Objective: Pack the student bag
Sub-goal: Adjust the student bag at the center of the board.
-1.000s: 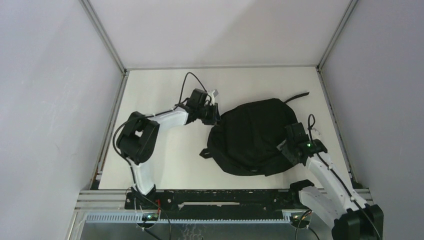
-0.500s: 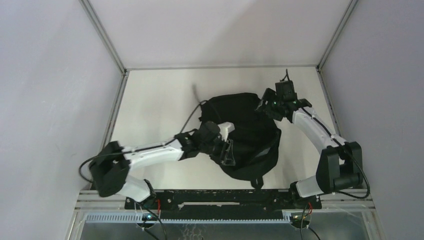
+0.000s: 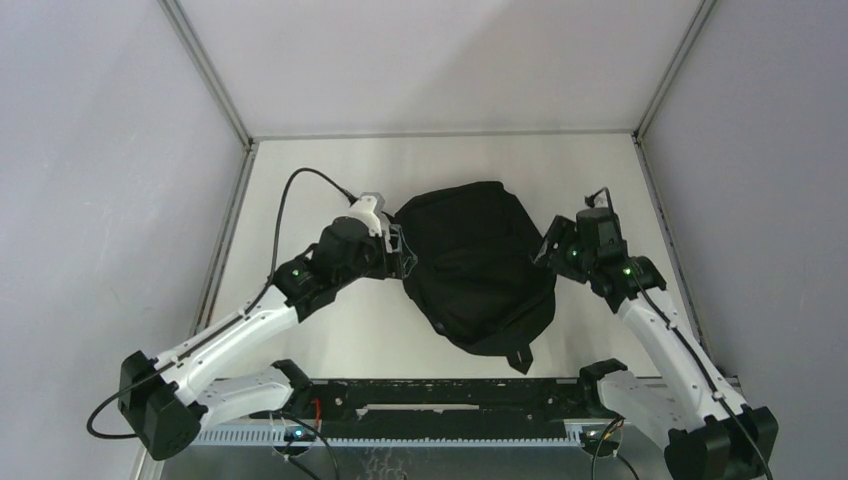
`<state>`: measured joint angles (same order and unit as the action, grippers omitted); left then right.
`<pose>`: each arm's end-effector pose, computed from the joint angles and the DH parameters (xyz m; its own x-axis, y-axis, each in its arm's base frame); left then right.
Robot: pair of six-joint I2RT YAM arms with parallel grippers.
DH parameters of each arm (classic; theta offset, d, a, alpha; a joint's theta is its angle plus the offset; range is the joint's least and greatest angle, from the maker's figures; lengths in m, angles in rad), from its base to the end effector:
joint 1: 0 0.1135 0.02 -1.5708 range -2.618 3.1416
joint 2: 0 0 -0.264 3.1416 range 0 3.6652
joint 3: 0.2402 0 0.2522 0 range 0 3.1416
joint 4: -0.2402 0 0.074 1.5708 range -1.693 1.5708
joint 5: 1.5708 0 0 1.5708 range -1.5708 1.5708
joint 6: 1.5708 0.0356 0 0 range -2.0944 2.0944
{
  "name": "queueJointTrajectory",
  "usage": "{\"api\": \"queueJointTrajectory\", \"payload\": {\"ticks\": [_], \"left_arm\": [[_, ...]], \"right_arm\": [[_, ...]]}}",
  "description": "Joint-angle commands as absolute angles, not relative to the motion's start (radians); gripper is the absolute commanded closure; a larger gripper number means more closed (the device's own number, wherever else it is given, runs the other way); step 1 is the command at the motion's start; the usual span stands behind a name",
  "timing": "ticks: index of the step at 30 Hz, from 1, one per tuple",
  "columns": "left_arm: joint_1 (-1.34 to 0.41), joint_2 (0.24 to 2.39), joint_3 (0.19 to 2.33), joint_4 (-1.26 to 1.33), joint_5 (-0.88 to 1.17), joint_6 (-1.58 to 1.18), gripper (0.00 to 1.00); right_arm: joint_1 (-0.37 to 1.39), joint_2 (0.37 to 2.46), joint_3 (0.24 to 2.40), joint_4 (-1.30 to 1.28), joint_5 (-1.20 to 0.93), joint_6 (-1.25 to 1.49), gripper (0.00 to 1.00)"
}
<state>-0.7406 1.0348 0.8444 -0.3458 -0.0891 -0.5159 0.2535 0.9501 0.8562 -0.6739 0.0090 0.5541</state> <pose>0.1727 -0.1536 0.2971 -0.6317 -0.0883 -0.7702 0.3495 0.8544 -0.3845 0.1887 0.0485 0.2889 -0.7004 0.3621 -0.6151 0.1459 0.9162 0.3732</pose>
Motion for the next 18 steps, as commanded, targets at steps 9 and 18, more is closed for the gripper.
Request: {"api": "queueJointTrajectory", "payload": {"ticks": [9, 18], "left_arm": [[-0.718, 1.176, 0.813, -0.294, -0.018, -0.544, 0.25], [-0.719, 1.22, 0.789, -0.25, -0.012, -0.561, 0.26]], "right_arm": [[0.287, 0.763, 0.753, -0.887, 0.062, 0.661, 0.29], [0.289, 0.814, 0.674, -0.723, -0.166, 0.719, 0.53]]}}
